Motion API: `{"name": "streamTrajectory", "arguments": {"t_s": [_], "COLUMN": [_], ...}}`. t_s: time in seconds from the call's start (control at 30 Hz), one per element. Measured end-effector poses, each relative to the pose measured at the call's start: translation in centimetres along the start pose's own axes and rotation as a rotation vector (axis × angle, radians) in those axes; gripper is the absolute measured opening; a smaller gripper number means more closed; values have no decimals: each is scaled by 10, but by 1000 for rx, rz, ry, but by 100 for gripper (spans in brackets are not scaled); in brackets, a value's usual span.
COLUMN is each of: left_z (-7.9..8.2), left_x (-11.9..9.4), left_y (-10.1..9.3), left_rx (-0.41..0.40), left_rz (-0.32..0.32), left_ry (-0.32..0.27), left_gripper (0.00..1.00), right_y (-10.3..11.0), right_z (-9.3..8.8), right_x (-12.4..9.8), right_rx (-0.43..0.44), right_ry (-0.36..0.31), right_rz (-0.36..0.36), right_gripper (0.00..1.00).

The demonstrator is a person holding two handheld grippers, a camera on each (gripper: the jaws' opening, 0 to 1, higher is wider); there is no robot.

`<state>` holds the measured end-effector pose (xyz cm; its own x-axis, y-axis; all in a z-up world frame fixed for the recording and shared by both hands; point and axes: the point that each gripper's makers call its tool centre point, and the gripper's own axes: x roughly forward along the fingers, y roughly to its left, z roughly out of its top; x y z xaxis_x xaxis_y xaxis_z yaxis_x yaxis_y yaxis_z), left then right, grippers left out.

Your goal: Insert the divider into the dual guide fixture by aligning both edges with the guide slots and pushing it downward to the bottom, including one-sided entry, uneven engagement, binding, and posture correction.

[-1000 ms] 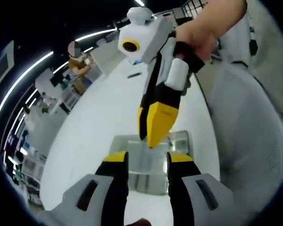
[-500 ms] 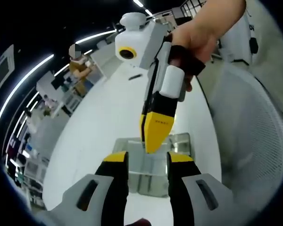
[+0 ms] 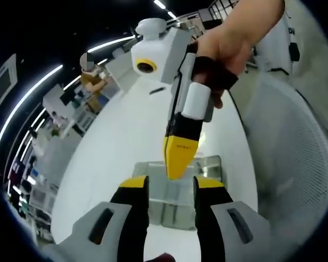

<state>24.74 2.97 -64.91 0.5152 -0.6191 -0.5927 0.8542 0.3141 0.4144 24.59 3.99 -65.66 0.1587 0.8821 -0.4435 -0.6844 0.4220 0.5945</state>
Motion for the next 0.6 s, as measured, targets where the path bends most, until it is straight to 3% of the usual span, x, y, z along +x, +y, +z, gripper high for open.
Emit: {"name": "streamTrajectory", "arguments": {"t_s": [0.6], "left_z": [4], "left_x": [1], "left_y": [0], "left_rx": [9], "left_rz": [5], "left_ry": [0], "left_gripper": [30], "right_y": [0], "right_z": [0], "right_x": [-3], "right_rx": [13], "right_ry": [1], "right_rz": [-3], "right_gripper": [0]}}
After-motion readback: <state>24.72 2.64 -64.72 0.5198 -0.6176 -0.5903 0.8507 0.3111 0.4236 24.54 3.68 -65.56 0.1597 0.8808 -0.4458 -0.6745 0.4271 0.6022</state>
